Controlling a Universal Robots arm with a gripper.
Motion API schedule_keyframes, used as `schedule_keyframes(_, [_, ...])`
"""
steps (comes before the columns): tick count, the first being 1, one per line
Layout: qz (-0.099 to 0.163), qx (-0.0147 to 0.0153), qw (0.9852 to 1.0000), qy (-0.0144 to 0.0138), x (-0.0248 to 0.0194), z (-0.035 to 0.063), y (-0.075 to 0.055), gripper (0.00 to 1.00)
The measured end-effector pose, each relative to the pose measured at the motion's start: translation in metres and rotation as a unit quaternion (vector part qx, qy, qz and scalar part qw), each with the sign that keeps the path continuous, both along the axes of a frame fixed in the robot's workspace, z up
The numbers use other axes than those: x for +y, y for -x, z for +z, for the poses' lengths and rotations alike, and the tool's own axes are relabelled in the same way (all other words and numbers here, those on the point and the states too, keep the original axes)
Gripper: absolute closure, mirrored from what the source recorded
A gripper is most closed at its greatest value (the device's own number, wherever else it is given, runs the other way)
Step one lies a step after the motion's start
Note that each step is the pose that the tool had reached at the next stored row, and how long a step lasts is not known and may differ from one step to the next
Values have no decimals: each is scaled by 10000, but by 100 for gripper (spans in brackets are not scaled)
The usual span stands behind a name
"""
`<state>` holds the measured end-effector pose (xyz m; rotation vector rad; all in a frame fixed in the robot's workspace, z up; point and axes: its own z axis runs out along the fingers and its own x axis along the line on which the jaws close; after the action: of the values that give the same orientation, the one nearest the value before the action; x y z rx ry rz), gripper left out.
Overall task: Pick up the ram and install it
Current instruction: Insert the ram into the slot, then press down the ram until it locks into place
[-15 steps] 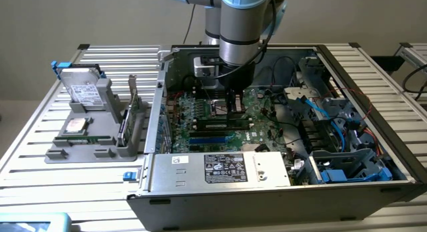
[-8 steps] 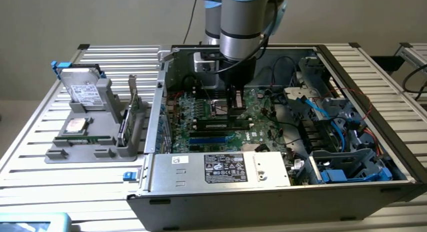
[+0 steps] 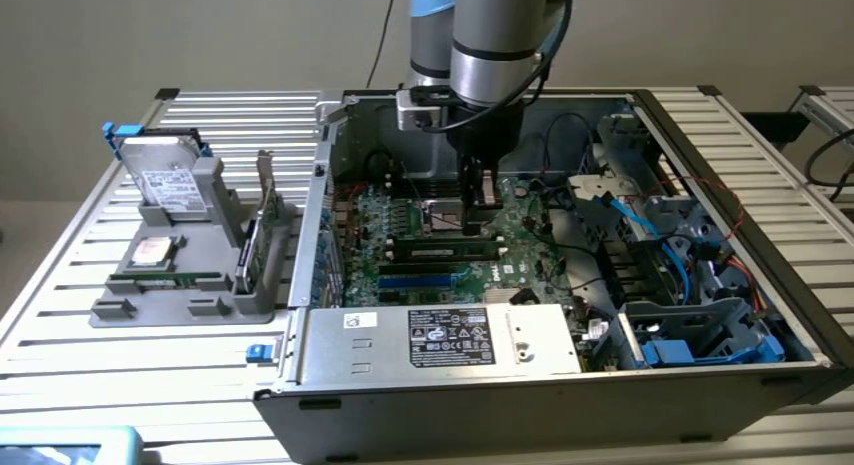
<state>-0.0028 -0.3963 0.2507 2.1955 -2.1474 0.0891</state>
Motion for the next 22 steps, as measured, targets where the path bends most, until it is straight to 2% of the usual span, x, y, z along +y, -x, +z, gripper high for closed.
schedule_keyframes(3, [0, 20, 10000, -7, -8, 2, -42, 78])
schedule_keyframes(11, [-3, 20, 10000, -7, -8, 2, -41, 78])
schedule_keyframes(13, [-3, 20, 10000, -8, -8, 1, -41, 80])
schedule_keyframes(15, [-4, 20, 10000, -8, -8, 2, -41, 89])
schedule_keyframes(22, [-5, 21, 10000, -4, -8, -4, -42, 89])
